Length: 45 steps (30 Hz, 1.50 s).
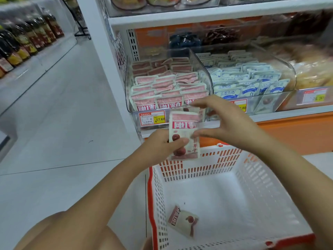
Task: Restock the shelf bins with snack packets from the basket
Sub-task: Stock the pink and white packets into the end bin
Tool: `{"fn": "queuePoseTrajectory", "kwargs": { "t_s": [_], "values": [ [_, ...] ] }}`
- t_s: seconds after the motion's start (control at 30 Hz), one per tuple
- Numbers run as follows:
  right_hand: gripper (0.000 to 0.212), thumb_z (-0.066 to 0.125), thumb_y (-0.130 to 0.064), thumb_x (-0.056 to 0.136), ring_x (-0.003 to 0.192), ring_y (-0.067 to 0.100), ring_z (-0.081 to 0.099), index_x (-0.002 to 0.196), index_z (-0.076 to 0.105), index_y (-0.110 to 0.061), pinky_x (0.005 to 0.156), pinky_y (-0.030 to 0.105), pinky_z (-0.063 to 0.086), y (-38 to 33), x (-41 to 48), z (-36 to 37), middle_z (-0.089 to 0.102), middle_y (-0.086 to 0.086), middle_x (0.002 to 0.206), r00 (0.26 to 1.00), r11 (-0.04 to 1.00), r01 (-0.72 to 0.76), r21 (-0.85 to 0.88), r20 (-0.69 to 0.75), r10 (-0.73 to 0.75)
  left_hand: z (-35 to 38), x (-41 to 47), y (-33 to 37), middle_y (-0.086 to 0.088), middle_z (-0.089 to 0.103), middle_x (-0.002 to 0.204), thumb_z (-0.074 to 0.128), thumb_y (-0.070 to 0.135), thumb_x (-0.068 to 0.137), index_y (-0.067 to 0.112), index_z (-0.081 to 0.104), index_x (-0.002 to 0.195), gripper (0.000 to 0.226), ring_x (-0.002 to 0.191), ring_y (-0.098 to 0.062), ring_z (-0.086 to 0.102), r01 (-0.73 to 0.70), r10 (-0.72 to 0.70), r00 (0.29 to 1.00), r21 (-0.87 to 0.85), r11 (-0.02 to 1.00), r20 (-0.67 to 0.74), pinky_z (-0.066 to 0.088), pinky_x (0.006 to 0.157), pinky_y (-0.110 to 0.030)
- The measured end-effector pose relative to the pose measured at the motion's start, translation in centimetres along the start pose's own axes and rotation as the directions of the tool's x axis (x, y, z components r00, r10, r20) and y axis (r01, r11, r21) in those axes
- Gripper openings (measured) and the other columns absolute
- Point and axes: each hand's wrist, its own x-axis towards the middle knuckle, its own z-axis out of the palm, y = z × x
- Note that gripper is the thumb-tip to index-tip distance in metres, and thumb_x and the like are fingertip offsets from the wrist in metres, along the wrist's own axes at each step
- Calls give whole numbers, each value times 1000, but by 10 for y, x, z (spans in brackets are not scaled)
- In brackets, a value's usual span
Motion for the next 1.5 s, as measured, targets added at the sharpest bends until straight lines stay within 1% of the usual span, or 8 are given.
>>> {"fn": "queuePoseTrajectory", "kwargs": {
  "t_s": [0.07, 0.2, 0.4, 0.67, 0.97, 1.13, 1.27, 1.5],
  "values": [
    [63, 83, -39, 66, 94, -2, 55, 122, 55, -33, 79, 15, 47, -1, 14, -6, 57, -21, 113, 989, 1000, -21, -20, 147, 24, -6, -3, 7, 10, 72, 101, 59, 35, 91, 39, 62, 102, 12, 81, -7, 71, -91, 93, 996, 53, 994, -20, 60, 75, -36],
    [42, 81, -37, 70, 57, 18, 43, 67, 45, -16, 55, 36, 34, -7, 40, -6, 49, -1, 61, 970, 995, 17, -96, 243, 7, -16, -6, 14, 11, 70, 100, 59, 38, 90, 35, 62, 101, 12, 81, -3, 68, -163, 181, 976, 141, 976, -123, 58, 76, -28],
    [39, 76, -30, 78, 64, 16, 46, 67, 41, -17, 56, 29, 32, -26, 86, -18, 55, 1, 70, 999, 995, 36, -89, -14, -37, -52, 8, 0, 0, 65, 103, 51, 45, 93, 18, 54, 123, 40, 84, -14, 58, 136, 171, 841, 507, 851, -513, 43, 67, -23],
    [46, 76, -31, 78, 63, 15, 40, 64, 34, -20, 51, 25, 24, -34, 131, 14, 47, -3, 68, 999, 976, 35, -217, 45, -26, -64, 10, -15, -3, 67, 109, 52, 43, 93, 21, 35, 143, 57, 91, -20, 63, 268, 22, 885, 548, 792, -464, 44, 68, -27],
    [46, 60, -42, 90, 56, 16, 37, 61, 35, -17, 51, 31, 25, -56, 146, 20, 41, -2, 61, 958, 927, 184, -326, 270, -96, -69, 3, 0, -7, 69, 96, 54, 31, 93, 11, 62, 102, 24, 77, -19, 58, 293, 109, 773, 504, 813, -625, 40, 64, -25],
    [50, 63, -41, 88, 52, 17, 32, 58, 34, -15, 50, 30, 23, -58, 161, 21, 37, 1, 58, 930, 944, 133, -302, 367, -14, -67, 11, -13, 4, 46, 62, 55, 32, 93, 15, 53, 79, 22, 52, -14, 43, 401, -91, 843, 505, 765, -531, 32, 46, -19],
    [39, 65, -34, 89, 52, 13, 57, 61, 46, -14, 50, 25, 37, -65, 177, 34, 53, -2, 58, 896, 928, 127, -351, 442, 44, -60, 18, -20, 4, 44, 61, 56, 35, 93, 18, 49, 79, 24, 55, -13, 45, 405, -178, 882, 510, 759, -436, 38, 53, -20],
    [29, 63, -29, 91, 80, 26, 69, 84, 62, -1, 84, 39, 56, -88, 203, 48, 63, 9, 81, 761, 864, 70, -499, 587, 277, -61, 20, -23, 4, 40, 56, 56, 37, 93, 23, 38, 61, 39, 49, -13, 42, 417, -206, 883, 500, 759, -422, 31, 48, -20]
  ]
}}
